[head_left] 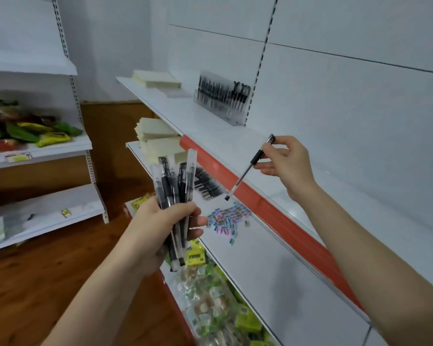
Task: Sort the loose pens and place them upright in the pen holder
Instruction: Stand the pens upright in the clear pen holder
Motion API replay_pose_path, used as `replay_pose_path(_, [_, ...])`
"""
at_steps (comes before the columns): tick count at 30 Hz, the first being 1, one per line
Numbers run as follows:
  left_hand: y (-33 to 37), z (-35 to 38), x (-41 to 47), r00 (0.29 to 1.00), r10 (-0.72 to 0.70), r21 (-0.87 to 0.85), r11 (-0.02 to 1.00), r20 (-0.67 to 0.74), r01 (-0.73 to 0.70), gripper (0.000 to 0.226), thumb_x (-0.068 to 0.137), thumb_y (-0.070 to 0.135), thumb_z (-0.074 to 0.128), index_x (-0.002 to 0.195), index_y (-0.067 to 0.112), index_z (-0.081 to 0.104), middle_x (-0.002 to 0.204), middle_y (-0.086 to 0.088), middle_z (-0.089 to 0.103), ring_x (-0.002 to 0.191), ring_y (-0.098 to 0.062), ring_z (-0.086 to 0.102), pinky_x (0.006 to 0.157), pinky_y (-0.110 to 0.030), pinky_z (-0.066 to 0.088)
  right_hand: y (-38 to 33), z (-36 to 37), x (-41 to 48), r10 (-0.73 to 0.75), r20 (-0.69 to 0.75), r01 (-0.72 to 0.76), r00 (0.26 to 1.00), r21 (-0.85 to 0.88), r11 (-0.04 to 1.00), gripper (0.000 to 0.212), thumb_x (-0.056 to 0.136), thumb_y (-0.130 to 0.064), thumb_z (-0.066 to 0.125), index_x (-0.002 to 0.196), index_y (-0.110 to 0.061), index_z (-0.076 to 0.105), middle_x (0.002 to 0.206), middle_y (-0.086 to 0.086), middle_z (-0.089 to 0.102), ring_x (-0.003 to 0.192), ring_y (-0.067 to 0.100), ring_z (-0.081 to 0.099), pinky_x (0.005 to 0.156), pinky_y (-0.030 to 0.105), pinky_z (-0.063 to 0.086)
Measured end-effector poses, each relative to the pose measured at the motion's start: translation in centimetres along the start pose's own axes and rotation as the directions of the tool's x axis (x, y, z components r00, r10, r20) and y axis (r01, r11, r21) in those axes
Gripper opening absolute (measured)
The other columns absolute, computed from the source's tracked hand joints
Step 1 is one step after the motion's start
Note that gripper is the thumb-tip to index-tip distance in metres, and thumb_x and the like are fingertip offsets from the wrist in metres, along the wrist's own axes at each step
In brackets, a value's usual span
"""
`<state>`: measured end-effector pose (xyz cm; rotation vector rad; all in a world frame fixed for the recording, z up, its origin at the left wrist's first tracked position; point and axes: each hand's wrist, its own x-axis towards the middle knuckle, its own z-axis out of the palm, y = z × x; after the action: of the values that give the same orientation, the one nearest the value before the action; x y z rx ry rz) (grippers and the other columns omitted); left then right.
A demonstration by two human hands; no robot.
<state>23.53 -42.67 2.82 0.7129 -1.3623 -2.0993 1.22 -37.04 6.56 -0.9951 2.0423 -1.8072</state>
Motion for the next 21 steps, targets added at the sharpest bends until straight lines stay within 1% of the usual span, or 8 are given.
replay_pose_path(2, [0.6, -1.4, 3.1, 1.0, 0.013, 0.01, 1.0, -0.02, -0.012, 0.017, 0.089, 0.005, 0.053, 0.103, -0.004, 0.052, 0.079, -0.018, 0.061, 0.058, -0.016, 0.066, 0.05, -0.021, 0.051, 0.9, 1.9, 3.4, -0.015, -0.001, 0.015, 1.0, -0.01, 1.0, 0.015, 0.09, -0.017, 0.054, 0.104, -0.015, 0.049, 0.084, 0.005, 0.066, 0.057, 0.012, 0.069, 0.061, 0.025, 0.056])
replay_pose_path(5, [2.2, -3.0, 8.5, 0.999, 0.017, 0.01, 1.0, -0.035, -0.016, 0.013, 0.088, 0.005, 0.054, 0.096, -0.004, 0.055, 0.076, -0.017, 0.062, 0.058, -0.018, 0.066, 0.05, -0.022, 0.052, 2.2, 4.4, 9.3, -0.038, -0.017, 0.038, 0.999, -0.017, 0.999, 0.016, 0.091, -0.017, 0.054, 0.105, -0.014, 0.049, 0.084, 0.003, 0.066, 0.058, 0.011, 0.069, 0.061, 0.025, 0.055])
replay_pose_path(8, [4.3, -4.4, 14.1, 0.998, 0.006, 0.018, 1.0, -0.058, -0.005, 0.009, 0.086, 0.004, 0.056, 0.091, -0.003, 0.058, 0.071, -0.016, 0.064, 0.058, -0.016, 0.067, 0.05, -0.023, 0.054, 2.9, 6.4, 15.7, -0.05, -0.079, 0.049, 0.996, -0.023, 0.999, 0.017, 0.09, -0.019, 0.055, 0.105, -0.014, 0.049, 0.084, 0.002, 0.067, 0.061, 0.01, 0.069, 0.061, 0.022, 0.055])
replay_pose_path(11, [6.5, -5.8, 19.2, 0.997, 0.001, 0.01, 1.0, -0.082, 0.0, 0.007, 0.086, 0.003, 0.056, 0.088, -0.002, 0.059, 0.069, -0.014, 0.065, 0.057, -0.015, 0.068, 0.049, -0.022, 0.054, 3.4, 8.1, 21.7, -0.064, -0.151, 0.062, 0.987, -0.014, 0.998, 0.016, 0.09, -0.019, 0.054, 0.104, -0.015, 0.048, 0.084, 0.001, 0.065, 0.057, 0.007, 0.068, 0.062, 0.022, 0.054])
replay_pose_path(14, [8.2, -7.2, 23.7, 0.995, -0.013, -0.021, 1.0, -0.103, 0.011, 0.006, 0.085, 0.003, 0.056, 0.087, -0.001, 0.059, 0.063, -0.011, 0.067, 0.055, -0.014, 0.068, 0.05, -0.022, 0.055, 4.1, 9.9, 26.5, -0.065, -0.206, 0.064, 0.976, -0.013, 0.998, 0.015, 0.091, -0.017, 0.054, 0.104, -0.016, 0.046, 0.083, -0.001, 0.063, 0.061, 0.012, 0.067, 0.065, 0.026, 0.054])
replay_pose_path(17, [9.7, -8.3, 28.0, 0.996, -0.014, -0.027, 1.0, -0.089, 0.012, 0.005, 0.085, 0.003, 0.056, 0.086, -0.002, 0.059, 0.059, -0.009, 0.068, 0.054, -0.014, 0.068, 0.052, -0.023, 0.057, 4.7, 11.2, 30.4, -0.073, -0.271, 0.067, 0.96, -0.031, 0.997, 0.016, 0.091, -0.017, 0.054, 0.105, -0.018, 0.046, 0.083, -0.003, 0.061, 0.067, 0.016, 0.066, 0.066, 0.025, 0.054])
replay_pose_path(19, [10.5, -9.2, 30.9, 0.998, -0.024, -0.031, 0.999, -0.063, 0.022, 0.006, 0.084, 0.002, 0.056, 0.087, -0.002, 0.059, 0.059, -0.01, 0.068, 0.054, -0.014, 0.068, 0.052, -0.023, 0.057, 5.0, 11.6, 32.6, -0.089, -0.338, 0.079, 0.937, -0.045, 0.996, 0.016, 0.091, -0.018, 0.054, 0.104, -0.019, 0.045, 0.085, 0.0, 0.061, 0.064, 0.012, 0.065, 0.063, 0.021, 0.054])
replay_pose_path(21, [11.1, -10.0, 34.1, 0.999, -0.034, -0.035, 0.999, -0.029, 0.033, 0.008, 0.085, 0.001, 0.056, 0.092, -0.002, 0.058, 0.058, -0.01, 0.068, 0.055, -0.015, 0.068, 0.051, -0.022, 0.056, 5.4, 11.9, 34.4, -0.117, -0.41, 0.095, 0.904, -0.073, 0.993, 0.016, 0.09, -0.019, 0.054, 0.104, -0.019, 0.046, 0.085, 0.001, 0.062, 0.061, 0.009, 0.065, 0.065, 0.023, 0.055])
